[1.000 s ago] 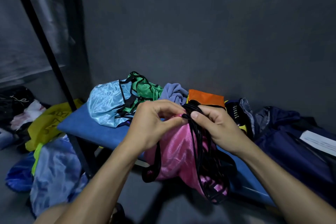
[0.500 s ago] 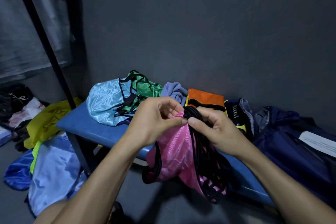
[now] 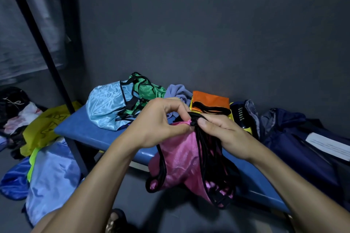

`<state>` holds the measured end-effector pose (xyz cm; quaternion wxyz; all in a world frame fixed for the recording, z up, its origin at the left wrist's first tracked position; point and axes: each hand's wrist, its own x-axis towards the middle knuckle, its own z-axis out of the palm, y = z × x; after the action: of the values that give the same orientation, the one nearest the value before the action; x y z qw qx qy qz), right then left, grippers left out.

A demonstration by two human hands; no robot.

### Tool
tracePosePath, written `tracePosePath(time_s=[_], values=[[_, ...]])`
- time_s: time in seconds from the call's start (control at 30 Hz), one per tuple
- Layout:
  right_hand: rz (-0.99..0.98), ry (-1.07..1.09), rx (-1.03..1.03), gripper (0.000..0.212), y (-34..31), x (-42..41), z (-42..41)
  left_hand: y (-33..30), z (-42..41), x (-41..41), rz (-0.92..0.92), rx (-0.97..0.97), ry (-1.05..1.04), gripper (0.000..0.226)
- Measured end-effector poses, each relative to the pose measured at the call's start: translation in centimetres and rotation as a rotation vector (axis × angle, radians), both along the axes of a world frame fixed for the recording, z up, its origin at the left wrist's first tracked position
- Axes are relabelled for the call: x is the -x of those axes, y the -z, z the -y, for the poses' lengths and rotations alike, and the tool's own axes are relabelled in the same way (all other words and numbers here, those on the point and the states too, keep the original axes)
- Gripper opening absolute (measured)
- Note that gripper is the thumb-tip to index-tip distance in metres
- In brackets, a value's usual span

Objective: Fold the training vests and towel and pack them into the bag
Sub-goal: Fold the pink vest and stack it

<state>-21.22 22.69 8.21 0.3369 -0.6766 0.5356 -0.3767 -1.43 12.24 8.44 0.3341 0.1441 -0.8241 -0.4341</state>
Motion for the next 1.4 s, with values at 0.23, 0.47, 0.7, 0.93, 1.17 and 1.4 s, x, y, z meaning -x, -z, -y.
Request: tracePosePath(time_s=[0.23, 0.47, 0.7, 0.93, 1.17, 1.4], values=[[0.214, 0.194, -0.043, 0.053, 2.6, 1.2, -3.4, -3.4, -0.7, 0.4, 0.031, -0.073, 0.043, 0.013], [0.256, 0.491, 0.303, 0.041, 7.3, 1.9, -10.1, -8.5, -1.7, 0.4, 0.103, 0.046, 0.084, 0.014], [-0.138, 0.462, 0.171, 0.056, 9.9, 1.1, -11.9, -10.5, -2.0, -0.6, 0.107, 0.071, 0.169, 0.014], [-0.340, 0.479, 0.267, 0.062, 9.2, -1.0, -8.0, -10.8, -1.7, -2.0, 0.103, 0.123, 0.221, 0.017], [-0.190, 0.335, 0.103, 0.038, 11.5, -3.1, -6.1, -10.3, -1.3, -3.7, 0.098, 0.130, 0.187, 0.015], [-0.424, 0.609, 0.245, 0.028, 10.1, -0.3, -7.5, -8.6, 1.2, -7.2, 0.142, 0.314, -0.069, 0.027]])
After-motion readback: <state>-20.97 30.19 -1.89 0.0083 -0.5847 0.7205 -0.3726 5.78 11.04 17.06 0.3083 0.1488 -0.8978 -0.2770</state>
